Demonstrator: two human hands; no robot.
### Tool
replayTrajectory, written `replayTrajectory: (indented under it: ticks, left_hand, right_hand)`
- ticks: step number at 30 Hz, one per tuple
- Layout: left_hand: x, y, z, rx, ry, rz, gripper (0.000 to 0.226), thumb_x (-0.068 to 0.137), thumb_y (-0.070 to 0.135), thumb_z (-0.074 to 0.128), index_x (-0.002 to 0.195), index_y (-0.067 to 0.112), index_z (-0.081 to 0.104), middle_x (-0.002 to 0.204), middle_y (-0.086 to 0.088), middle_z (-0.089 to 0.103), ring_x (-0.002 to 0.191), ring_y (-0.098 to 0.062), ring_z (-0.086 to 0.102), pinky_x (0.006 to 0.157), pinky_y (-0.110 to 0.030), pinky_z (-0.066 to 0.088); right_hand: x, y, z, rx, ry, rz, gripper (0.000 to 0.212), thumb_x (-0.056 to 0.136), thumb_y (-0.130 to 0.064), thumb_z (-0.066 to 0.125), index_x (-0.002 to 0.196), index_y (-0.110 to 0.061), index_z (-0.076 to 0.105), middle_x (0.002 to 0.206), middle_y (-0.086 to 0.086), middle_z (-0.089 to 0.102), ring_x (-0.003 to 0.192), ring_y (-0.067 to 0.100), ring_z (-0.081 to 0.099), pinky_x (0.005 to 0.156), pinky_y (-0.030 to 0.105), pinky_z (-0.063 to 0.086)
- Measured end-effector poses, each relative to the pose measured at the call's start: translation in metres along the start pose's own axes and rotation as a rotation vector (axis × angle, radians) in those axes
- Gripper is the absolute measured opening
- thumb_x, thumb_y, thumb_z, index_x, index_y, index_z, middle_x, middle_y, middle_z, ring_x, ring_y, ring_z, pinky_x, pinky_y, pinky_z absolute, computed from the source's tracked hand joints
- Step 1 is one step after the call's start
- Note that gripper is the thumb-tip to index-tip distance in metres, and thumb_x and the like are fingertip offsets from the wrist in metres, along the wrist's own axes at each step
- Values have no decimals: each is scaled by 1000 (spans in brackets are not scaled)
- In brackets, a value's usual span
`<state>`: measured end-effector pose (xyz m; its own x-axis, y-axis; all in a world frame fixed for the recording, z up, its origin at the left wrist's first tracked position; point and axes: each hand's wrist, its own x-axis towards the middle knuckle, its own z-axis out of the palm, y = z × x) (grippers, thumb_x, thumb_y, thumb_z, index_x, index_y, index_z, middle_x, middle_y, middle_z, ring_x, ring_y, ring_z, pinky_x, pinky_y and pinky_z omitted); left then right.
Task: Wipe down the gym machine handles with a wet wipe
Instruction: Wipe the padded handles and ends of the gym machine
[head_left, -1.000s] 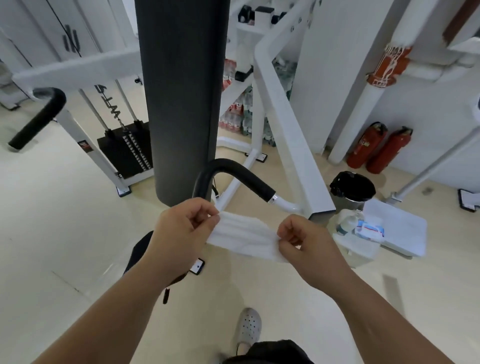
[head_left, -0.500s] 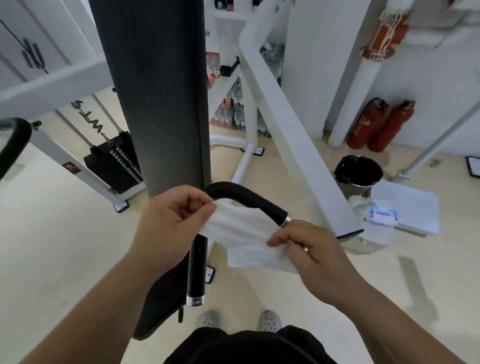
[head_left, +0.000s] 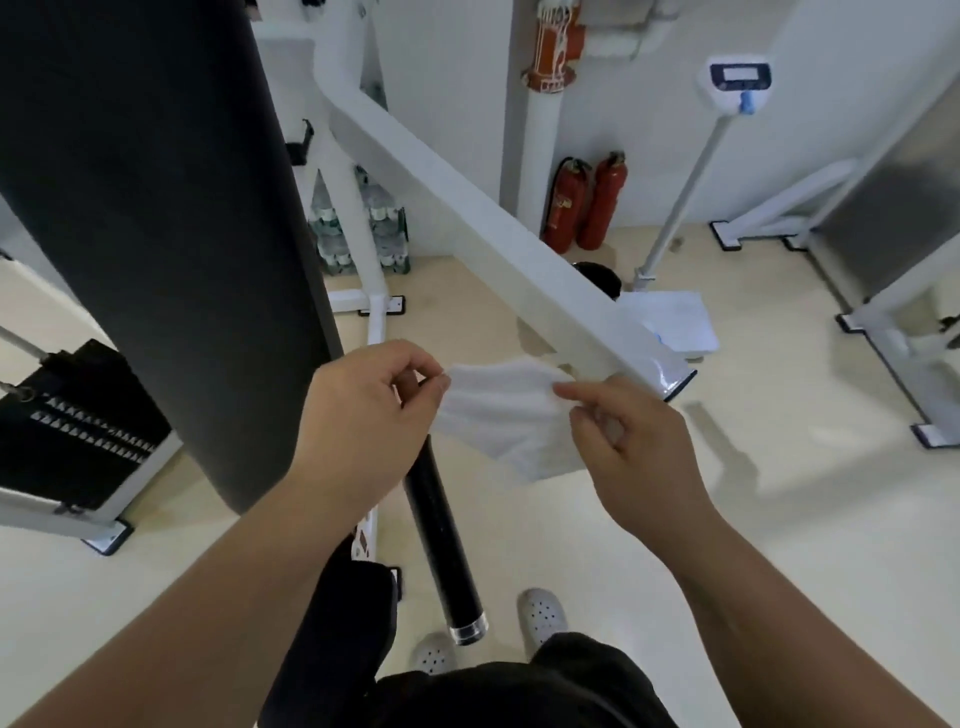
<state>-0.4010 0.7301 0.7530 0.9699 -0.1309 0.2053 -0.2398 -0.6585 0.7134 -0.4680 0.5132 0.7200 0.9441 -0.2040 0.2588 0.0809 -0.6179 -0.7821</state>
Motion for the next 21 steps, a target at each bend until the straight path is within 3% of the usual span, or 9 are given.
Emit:
replayTrajectory:
  ticks: [4, 8, 11, 13, 15, 18, 21]
  left_hand:
    - [1, -12, -1, 25, -7, 38, 5, 85, 27, 73, 89, 27, 70, 82, 8, 57, 65, -8, 52, 65, -24, 44]
    - [-14, -25, -3, -21, -45, -5, 11, 87, 26, 70, 98, 27, 68, 89, 14, 55, 63, -11, 55, 71, -22, 47]
    - [-25, -36, -4, -85, -79, -94, 18, 87, 23, 70, 102, 33, 68, 83, 14, 58, 68, -12, 58, 73, -19, 48]
    - [-30, -41, -4, -177, -98, -180, 24, 87, 20, 70, 104, 37, 68, 86, 13, 63, 64, -11, 57, 69, -23, 51]
    - [-33, -45, -3, -233, -103, -227, 28, 87, 19, 71, 106, 39, 69, 86, 15, 66, 64, -9, 57, 70, -27, 55]
    - [-35, -48, -3, -315, -124, -282, 30, 88, 17, 71, 105, 43, 69, 85, 17, 68, 67, -18, 62, 74, -39, 59]
    - [-40, -52, -1, -373, -128, -317, 37, 86, 15, 73, 104, 46, 70, 86, 11, 71, 72, -29, 64, 77, -46, 59]
  right_hand:
    - [11, 15, 15, -303, 72, -96, 25, 90, -6, 64, 112, -15, 74, 81, -9, 54, 77, 5, 48, 69, 8, 35]
    - [12, 31, 31, -579, 174, -190, 20, 86, -13, 70, 103, -19, 77, 99, 6, 63, 90, 30, 56, 80, 39, 45]
    - [4, 32, 41, -666, 273, -224, 25, 85, -5, 67, 106, -16, 76, 107, 11, 63, 94, 35, 56, 84, 45, 45]
    - [-1, 31, 49, -594, 227, -279, 33, 86, 1, 63, 116, -9, 71, 109, 13, 63, 95, 36, 58, 85, 47, 47]
    - [-8, 28, 59, -523, 119, -278, 40, 93, -8, 56, 133, -7, 60, 123, 15, 60, 111, 35, 56, 97, 47, 45]
    - [-18, 26, 67, -548, -54, -255, 55, 101, -30, 43, 152, -13, 36, 152, 17, 40, 143, 34, 35, 119, 50, 24]
    - [-11, 33, 66, -565, -45, -287, 52, 102, -31, 40, 152, -19, 36, 153, 16, 42, 142, 34, 36, 118, 53, 26]
